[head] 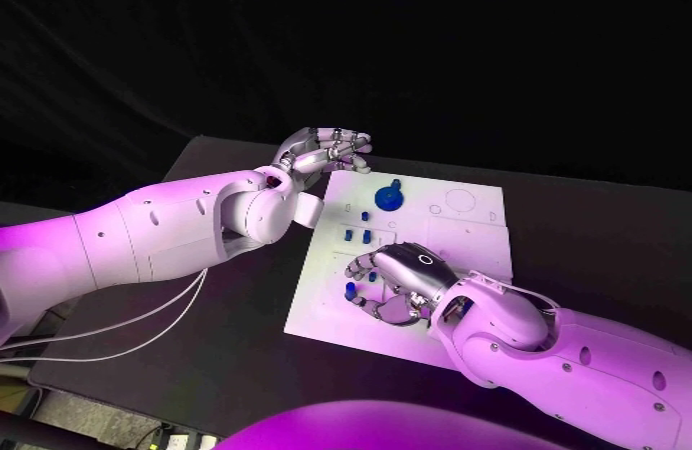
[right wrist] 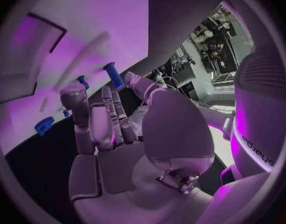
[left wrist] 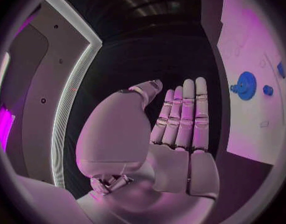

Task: Assemble the parts on the task board

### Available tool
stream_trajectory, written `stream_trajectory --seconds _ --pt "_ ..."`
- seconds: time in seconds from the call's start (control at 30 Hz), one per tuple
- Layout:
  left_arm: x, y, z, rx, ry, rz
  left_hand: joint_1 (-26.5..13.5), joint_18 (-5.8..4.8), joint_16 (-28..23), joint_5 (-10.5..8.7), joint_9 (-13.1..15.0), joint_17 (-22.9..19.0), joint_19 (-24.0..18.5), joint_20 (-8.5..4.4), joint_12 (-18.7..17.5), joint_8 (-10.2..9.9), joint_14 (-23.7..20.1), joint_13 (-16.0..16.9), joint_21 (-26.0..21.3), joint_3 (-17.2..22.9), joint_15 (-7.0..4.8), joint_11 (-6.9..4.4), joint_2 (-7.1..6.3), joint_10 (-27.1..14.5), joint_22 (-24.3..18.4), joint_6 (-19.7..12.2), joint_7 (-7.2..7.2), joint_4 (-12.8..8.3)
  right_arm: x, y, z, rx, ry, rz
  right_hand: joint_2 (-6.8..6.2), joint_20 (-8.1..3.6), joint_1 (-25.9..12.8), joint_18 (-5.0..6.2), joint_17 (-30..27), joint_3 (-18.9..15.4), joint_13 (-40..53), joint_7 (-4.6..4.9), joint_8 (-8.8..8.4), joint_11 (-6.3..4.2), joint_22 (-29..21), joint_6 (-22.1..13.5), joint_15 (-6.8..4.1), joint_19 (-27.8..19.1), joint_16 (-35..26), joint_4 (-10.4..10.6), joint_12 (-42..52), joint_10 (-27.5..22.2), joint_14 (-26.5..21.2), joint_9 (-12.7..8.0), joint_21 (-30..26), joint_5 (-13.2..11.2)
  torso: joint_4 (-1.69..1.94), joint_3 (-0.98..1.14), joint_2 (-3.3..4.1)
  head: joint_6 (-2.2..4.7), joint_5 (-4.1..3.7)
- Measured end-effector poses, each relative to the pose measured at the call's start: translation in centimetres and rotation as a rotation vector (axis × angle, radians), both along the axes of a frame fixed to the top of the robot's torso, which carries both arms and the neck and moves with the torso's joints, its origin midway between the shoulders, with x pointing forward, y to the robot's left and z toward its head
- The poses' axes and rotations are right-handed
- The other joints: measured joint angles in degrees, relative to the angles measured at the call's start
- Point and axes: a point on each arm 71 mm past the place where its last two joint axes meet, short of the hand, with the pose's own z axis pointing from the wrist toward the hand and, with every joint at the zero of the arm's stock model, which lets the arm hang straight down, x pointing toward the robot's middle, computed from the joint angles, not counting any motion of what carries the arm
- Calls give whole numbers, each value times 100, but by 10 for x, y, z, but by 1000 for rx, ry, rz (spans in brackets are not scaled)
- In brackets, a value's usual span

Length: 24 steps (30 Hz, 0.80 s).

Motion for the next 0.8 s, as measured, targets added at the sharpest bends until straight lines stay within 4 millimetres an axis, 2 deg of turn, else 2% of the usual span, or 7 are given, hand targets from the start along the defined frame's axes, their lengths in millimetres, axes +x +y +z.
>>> stream_trajectory --seconds 0.23,0.4,0.43,0.53,0.6,0.67,0.8 --pt "0 2 0 1 0 1 0 0 0 0 0 0 0 0 0 0 0 0 0 0 0 0 0 0 0 0 0 0 10 -35 25 74 -21 -75 86 -44 87 1 41 -30 70 -50 -14 -90 51 56 -57 91 11 16 303 360 57 22 130 0 -3 -5 -2 69 -150" --pt "-1 4 0 2 0 2 0 0 0 0 0 0 0 0 0 0 0 0 0 0 0 0 0 0 0 0 0 0 32 -91 47 107 44 -235 136 -269 -1 -6 706 -238 666 -291 165 -435 368 277 -338 584 389 235 1261 1572 183 117 1080 0 -25 -14 -4 129 -410" --pt "-1 5 0 2 -1 2 0 0 0 0 0 0 0 0 0 0 0 0 0 0 0 0 0 0 0 0 0 0 36 -102 49 113 65 -269 119 -315 -33 -71 862 -318 893 -342 225 -487 379 277 -387 682 480 265 1531 1681 181 151 1280 0 -32 -18 -7 146 -475" --pt "-1 5 1 1 -1 0 0 0 0 0 0 0 0 0 0 0 0 0 0 0 0 0 0 0 0 0 0 0 42 -136 52 125 137 -377 111 -394 -169 -219 1460 -620 2987 -438 565 -582 383 168 -434 933 821 426 3452 1837 184 393 1896 36 -58 -26 -18 196 -692" --pt "-2 5 1 1 -2 -1 0 0 0 0 0 -4 0 0 0 0 0 0 0 0 0 0 0 0 0 0 0 0 42 -154 53 125 180 -430 148 -420 -320 -223 1575 -832 4748 -483 872 -592 383 56 -433 1019 989 630 4951 2017 184 637 2145 89 -76 -28 -26 216 -853" --pt "-2 5 1 0 -2 -2 0 0 0 0 0 -4 0 0 0 0 0 0 0 0 0 0 0 0 0 0 0 0 40 -172 52 115 226 -479 214 -422 -410 -223 1595 -915 5723 -494 1084 -598 383 45 -433 1020 1054 795 5736 2215 185 807 2214 99 -94 -28 -32 235 -1001" --pt "-3 6 2 0 -2 -3 0 0 0 0 0 -4 0 0 0 0 0 0 0 0 0 0 0 0 0 0 0 0 28 -189 44 73 295 -526 220 -421 -416 -223 1595 -1023 6552 -505 1191 -603 383 -25 -433 1020 1098 948 6357 2473 185 936 2233 85 -137 -28 -34 259 -1171"
